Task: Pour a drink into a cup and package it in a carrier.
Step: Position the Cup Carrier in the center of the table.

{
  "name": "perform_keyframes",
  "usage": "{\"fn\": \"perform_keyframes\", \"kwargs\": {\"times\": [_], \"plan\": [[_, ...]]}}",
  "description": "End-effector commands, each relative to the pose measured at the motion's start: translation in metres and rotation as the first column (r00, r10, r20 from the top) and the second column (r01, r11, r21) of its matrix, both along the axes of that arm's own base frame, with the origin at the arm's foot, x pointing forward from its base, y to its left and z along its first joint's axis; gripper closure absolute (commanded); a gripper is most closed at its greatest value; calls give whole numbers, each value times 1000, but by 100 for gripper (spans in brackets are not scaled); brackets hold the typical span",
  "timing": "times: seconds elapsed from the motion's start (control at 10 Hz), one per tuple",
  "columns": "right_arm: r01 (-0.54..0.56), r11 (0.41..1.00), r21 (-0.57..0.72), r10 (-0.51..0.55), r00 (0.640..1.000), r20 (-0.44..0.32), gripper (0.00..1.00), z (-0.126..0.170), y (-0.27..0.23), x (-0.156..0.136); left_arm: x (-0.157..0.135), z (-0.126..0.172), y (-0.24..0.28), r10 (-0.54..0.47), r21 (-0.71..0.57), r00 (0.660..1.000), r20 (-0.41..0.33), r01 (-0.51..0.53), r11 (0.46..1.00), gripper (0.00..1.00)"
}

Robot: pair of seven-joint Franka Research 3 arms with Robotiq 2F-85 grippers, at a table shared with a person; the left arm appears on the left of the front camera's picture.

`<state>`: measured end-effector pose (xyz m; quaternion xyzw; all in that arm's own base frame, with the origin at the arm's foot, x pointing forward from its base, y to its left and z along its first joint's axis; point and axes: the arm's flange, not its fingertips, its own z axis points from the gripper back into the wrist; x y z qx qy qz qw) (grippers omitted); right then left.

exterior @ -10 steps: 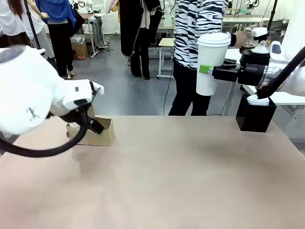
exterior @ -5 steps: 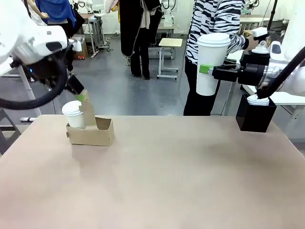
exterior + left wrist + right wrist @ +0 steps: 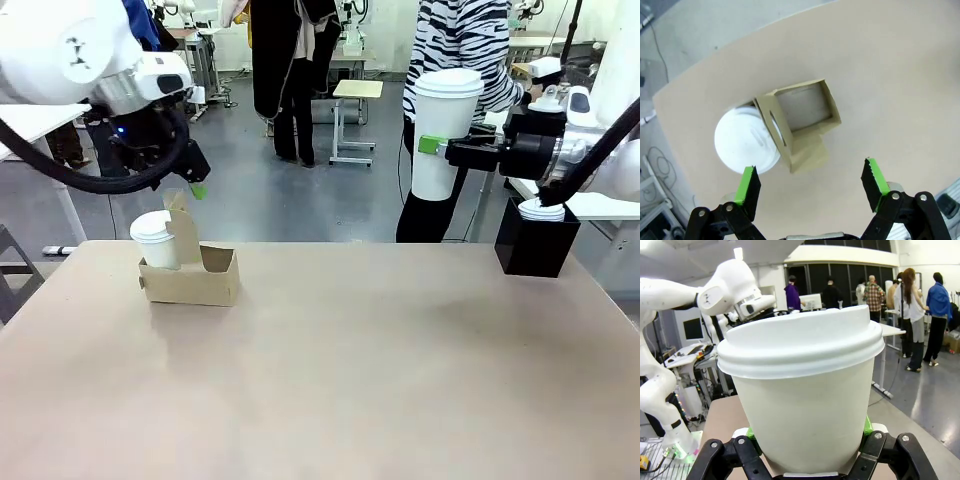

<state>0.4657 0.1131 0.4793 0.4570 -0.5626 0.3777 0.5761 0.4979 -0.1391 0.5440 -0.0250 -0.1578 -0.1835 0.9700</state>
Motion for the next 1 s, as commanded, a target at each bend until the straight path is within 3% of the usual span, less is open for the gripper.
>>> {"fn": "perform_keyframes", "kwargs": {"times": [0.0, 0.3, 0.4, 0.5, 0.6, 0.9], "plan": [[7, 1000, -8, -7, 1000, 6, 20, 5, 2, 2, 28, 3, -9, 79, 39, 994, -69, -77, 996, 0], [7, 1000, -8, -7, 1000, 6, 20, 5, 2, 2, 47, -14, -11, 189, 75, 977, -96, -183, 980, 0], [7, 1000, -8, -7, 1000, 6, 20, 5, 2, 2, 49, -19, -8, 204, 93, 968, -149, -192, 977, 0], [7, 1000, -8, -7, 1000, 6, 20, 5, 2, 2, 43, -20, -8, 124, 44, 988, -89, -121, 992, 0], [7, 1000, -8, -7, 1000, 6, 20, 5, 2, 2, 43, -20, -8, 124, 44, 988, -89, -121, 992, 0], [7, 1000, -8, -7, 1000, 6, 20, 5, 2, 2, 50, -33, -3, 215, 36, 969, -120, -212, 977, 0]]}}
